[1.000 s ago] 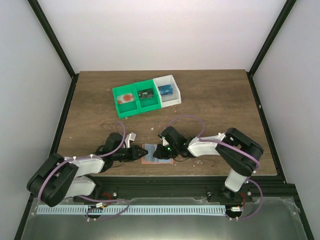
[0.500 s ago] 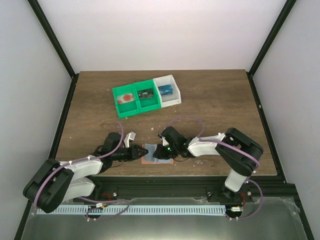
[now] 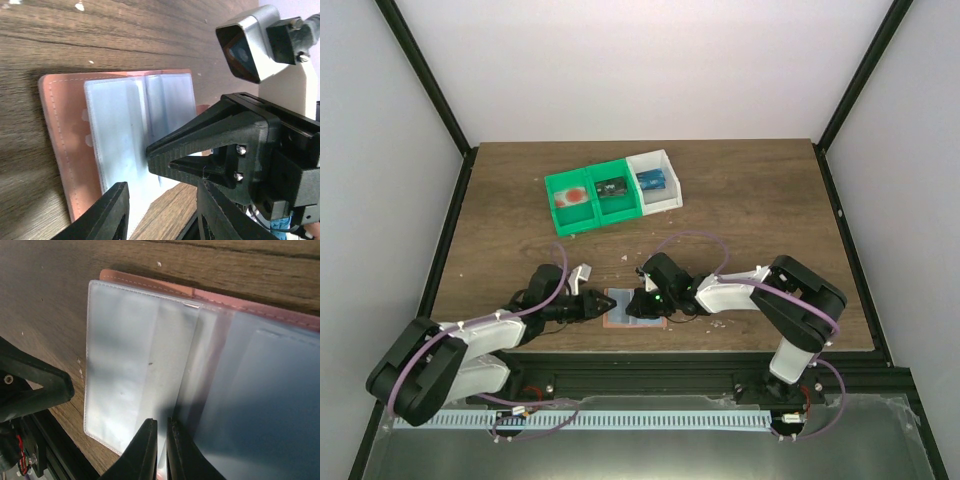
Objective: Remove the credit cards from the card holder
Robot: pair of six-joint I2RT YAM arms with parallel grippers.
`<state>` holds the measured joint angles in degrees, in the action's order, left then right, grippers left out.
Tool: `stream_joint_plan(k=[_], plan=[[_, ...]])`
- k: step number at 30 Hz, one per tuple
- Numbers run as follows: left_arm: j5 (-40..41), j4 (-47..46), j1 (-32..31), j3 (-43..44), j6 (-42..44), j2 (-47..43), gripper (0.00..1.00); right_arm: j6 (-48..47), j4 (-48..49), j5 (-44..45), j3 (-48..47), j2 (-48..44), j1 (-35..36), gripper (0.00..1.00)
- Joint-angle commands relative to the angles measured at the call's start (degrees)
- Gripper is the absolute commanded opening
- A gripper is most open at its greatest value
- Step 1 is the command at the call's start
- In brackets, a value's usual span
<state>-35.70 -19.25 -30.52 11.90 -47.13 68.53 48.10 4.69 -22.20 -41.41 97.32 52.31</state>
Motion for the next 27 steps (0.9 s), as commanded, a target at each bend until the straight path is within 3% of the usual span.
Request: stream_joint_plan(k=[1,5,13,27], plan=[[1.90,1.27,-0.13,0.85,2.23,0.39,0.42,0.42,-1.46,-0.74,0.75,1.65,1.04,0.08],[2.90,2.41,-0.15,1.34,3.17,0.80,0.47,0.39,-1.29,-0.83,0.68,1.77,1.03,0.08],[1.53,0.13,-0.15,0.85,2.44,2.96,0.46,0.32,-1.27,-1.00,0.48,1.91,1.04,0.08],[-2.64,-4.17,-0.17,0.14,0.13,3.07,0.38,0.41,-1.02,-1.09,0.47,2.15,1.03,0.08]])
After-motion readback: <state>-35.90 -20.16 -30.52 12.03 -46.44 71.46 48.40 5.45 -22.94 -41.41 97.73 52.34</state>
